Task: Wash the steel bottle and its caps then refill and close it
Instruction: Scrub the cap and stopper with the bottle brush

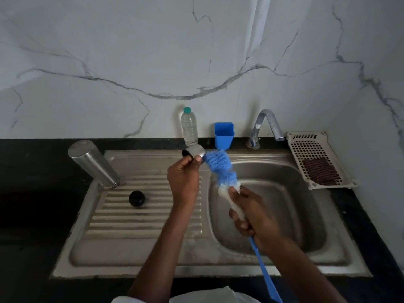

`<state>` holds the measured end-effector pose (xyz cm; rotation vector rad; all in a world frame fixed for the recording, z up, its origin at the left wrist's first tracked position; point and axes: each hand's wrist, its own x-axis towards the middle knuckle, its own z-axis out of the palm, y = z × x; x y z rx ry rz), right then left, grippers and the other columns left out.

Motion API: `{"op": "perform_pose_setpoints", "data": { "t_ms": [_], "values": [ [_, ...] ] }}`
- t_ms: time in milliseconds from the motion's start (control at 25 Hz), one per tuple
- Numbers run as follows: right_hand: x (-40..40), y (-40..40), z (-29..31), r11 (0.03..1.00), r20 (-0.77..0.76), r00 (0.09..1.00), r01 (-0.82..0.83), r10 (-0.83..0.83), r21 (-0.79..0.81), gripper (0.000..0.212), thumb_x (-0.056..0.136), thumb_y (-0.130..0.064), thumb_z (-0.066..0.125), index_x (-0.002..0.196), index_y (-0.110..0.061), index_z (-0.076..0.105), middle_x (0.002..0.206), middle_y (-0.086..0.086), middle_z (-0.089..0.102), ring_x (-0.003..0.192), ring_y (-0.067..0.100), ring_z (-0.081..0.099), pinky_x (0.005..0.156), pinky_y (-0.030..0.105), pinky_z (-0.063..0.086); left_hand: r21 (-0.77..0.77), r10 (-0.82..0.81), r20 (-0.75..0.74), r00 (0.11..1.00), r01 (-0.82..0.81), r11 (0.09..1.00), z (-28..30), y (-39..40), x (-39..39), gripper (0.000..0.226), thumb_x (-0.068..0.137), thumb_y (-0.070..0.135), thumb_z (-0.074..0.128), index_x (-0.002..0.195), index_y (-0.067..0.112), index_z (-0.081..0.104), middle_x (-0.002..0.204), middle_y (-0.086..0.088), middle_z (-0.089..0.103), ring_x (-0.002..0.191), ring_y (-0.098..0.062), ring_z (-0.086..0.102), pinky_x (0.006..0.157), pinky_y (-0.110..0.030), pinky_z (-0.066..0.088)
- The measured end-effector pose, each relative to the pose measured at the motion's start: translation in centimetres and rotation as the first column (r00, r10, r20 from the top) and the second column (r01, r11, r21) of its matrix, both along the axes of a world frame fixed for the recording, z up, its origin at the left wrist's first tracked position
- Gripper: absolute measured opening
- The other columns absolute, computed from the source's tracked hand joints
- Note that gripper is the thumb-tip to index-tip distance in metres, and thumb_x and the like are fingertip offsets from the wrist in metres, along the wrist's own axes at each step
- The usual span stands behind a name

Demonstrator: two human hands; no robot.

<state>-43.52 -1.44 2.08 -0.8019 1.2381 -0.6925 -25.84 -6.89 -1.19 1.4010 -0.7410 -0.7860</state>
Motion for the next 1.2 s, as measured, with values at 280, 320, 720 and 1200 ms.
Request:
{"op": "perform_pose_setpoints", "data": {
  "t_ms": [280, 320, 720, 1200],
  "values": [
    [1.7, -1.1, -1.5, 0.952, -0.24, 0.955, 0.103, -0.176, -0.288, 0.008, 0.101, -0.037, 0.062, 0.1, -0.033, 0.069, 0.058, 0.006, 0.057, 0.045, 0.017, 0.049, 0.041, 0.024, 0.036, -0.083, -0.291, 0.095, 0.952, 0.299, 0.951, 2.8, 0.5, -1.9, 0.014, 0.1, 0.006, 0.066, 0.097, 0.007, 0.079, 0.085, 0.001, 0.079, 0.084, -0.009, 0.073, 0.079, -0.021, 0.053],
    [1.5, -0.9, -1.1, 0.946, -0.193, 0.957, 0.157, -0.217, -0.284, 0.012, 0.102, -0.036, 0.061, 0.101, -0.03, 0.071, 0.058, 0.008, 0.055, 0.044, 0.017, 0.047, 0.041, 0.023, 0.035, -0.1, -0.242, 0.07, 0.968, 0.249, 0.963, 3.0, 0.1, -1.8, 0.013, 0.099, 0.005, 0.067, 0.094, 0.004, 0.078, 0.08, 0.001, 0.077, 0.079, -0.007, 0.07, 0.076, -0.02, 0.051],
    [0.6, 0.3, -0.2, 0.918, -0.342, 0.927, 0.007, -0.154, -0.395, 0.019, 0.099, -0.044, 0.062, 0.106, -0.029, 0.072, 0.06, -0.004, 0.06, 0.05, 0.013, 0.055, 0.049, 0.031, 0.045, -0.092, -0.208, -0.551, 0.808, 0.189, 0.978, 1.4, 1.1, 0.4, 0.012, 0.097, 0.004, 0.062, 0.099, 0.002, 0.074, 0.096, -0.012, 0.078, 0.093, -0.025, 0.075, 0.085, -0.034, 0.06],
    [2.2, 1.7, 0.3, 0.906, -0.411, 0.905, -0.08, -0.109, -0.416, 0.016, 0.099, -0.043, 0.061, 0.111, -0.035, 0.069, 0.065, -0.001, 0.064, 0.055, 0.016, 0.06, 0.052, 0.034, 0.049, -0.004, -0.176, -0.494, 0.852, 0.201, 0.98, 1.4, 2.7, 2.4, 0.014, 0.099, 0.009, 0.061, 0.096, 0.006, 0.074, 0.094, -0.007, 0.078, 0.092, -0.024, 0.075, 0.085, -0.033, 0.06]
  ]
}}
